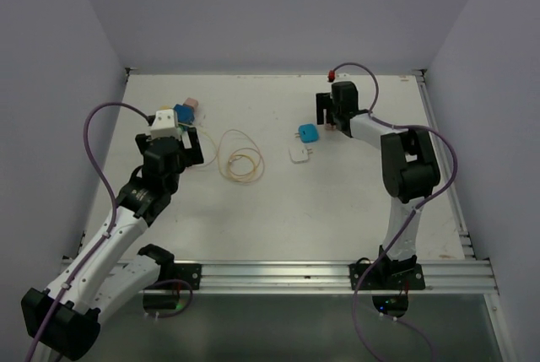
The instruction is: Pull the plug off the socket
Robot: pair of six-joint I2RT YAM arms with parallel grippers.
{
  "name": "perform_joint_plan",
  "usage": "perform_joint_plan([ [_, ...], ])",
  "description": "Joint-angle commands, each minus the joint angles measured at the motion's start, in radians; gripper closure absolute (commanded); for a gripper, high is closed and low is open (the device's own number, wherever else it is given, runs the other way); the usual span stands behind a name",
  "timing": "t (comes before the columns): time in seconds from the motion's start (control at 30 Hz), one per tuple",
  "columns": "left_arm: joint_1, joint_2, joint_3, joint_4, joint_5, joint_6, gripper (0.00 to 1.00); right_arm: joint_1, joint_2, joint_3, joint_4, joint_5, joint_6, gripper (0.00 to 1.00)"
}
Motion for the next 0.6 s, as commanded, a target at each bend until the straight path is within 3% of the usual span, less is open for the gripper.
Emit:
perform_joint_plan([
  [0.0,0.013,0.002,0.019,0.053,-0.004,0.012,0.01,-0.009,-0.083,0.007,-0.002,-0.027,0.018,0.14],
  [0.13,0.014,0.007,0.019,0.052,-0.004,0.01,0.0,-0.009,-0.176,0.007,-0.063,-0.039,0.029,0.01],
  [0.37,0.022,0.025,0.017,0.052,-0.003,0.006,0.0,-0.008,-0.474,-0.065,-0.163,-0.097,0.091,0.01],
  [0.57,0.028,0.068,0.017,0.044,-0.012,-0.013,0.0,-0.005,-0.808,-0.272,-0.183,-0.227,0.19,0.01],
])
